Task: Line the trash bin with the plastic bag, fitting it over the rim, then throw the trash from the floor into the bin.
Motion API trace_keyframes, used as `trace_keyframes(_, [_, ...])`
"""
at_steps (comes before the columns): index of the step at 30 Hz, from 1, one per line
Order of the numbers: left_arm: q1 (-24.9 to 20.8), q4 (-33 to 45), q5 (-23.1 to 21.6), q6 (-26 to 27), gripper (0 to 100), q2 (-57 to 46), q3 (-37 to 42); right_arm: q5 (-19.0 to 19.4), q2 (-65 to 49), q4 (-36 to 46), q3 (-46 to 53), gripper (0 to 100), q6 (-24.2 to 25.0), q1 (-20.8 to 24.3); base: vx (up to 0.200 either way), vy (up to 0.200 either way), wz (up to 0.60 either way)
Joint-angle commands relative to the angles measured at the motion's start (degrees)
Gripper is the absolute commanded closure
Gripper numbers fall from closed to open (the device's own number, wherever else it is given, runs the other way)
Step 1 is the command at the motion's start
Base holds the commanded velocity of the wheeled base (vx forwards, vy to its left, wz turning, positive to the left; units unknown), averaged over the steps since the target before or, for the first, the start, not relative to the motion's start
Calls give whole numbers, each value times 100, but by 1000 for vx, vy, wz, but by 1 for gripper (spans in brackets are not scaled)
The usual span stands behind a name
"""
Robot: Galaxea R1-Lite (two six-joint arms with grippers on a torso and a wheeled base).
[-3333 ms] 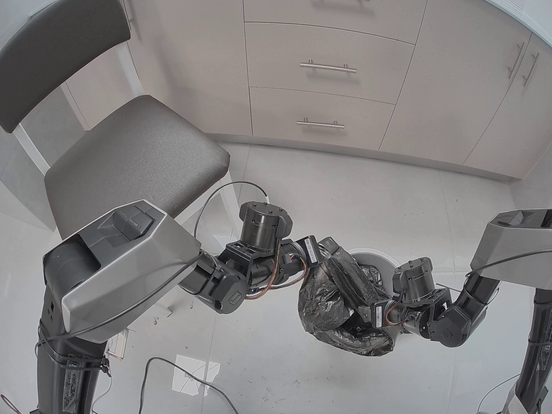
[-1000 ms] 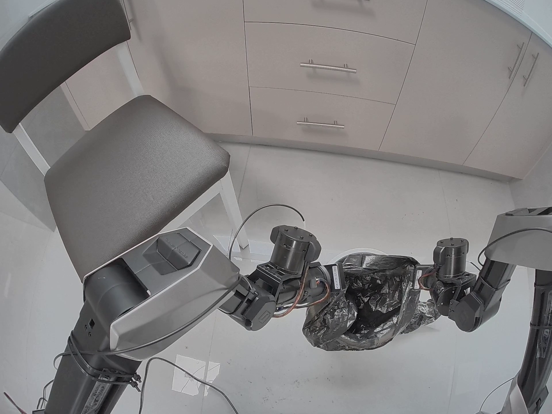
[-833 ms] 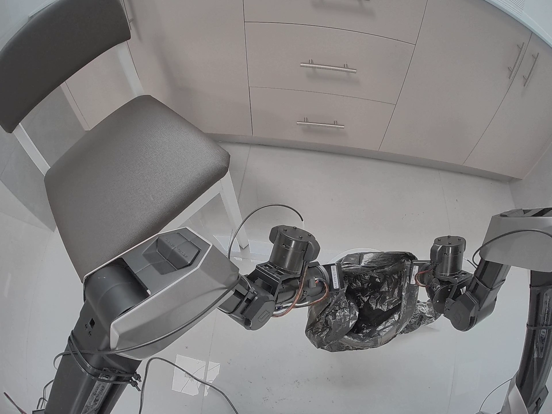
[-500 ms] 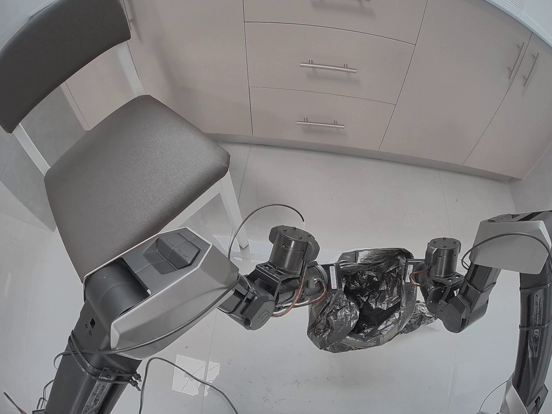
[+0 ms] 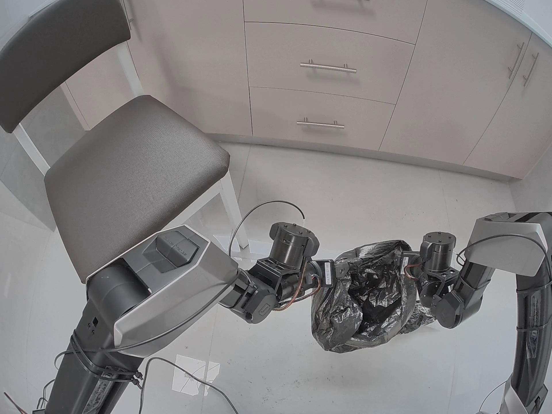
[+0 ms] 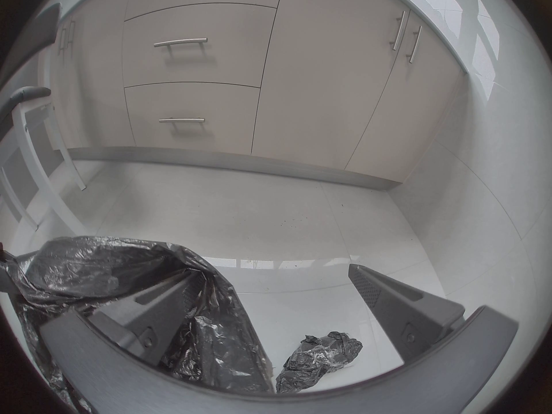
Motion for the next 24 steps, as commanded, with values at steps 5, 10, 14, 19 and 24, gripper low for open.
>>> trace_keyframes(5, [40,-29,361,256,0,137,-103,-1,-29,-15,-19,0,17,135,0,0,0])
trace_keyframes(10, [190,226,1064,256,0,498,-709,-1,-38,-50,-37,0,70,135,0,0,0])
trace_keyframes(14, [260,507,1170,247,0,577,-973,-1,-11,-112,-37,0,140,135,0,0,0])
trace_keyframes(19, [330,516,1205,273,0,709,-1078,-1,50,-121,-142,0,131,29,0,0,0])
trace_keyframes(24, [330,516,1205,282,0,761,-1096,-1,103,-77,-318,0,105,-6,0,0,0])
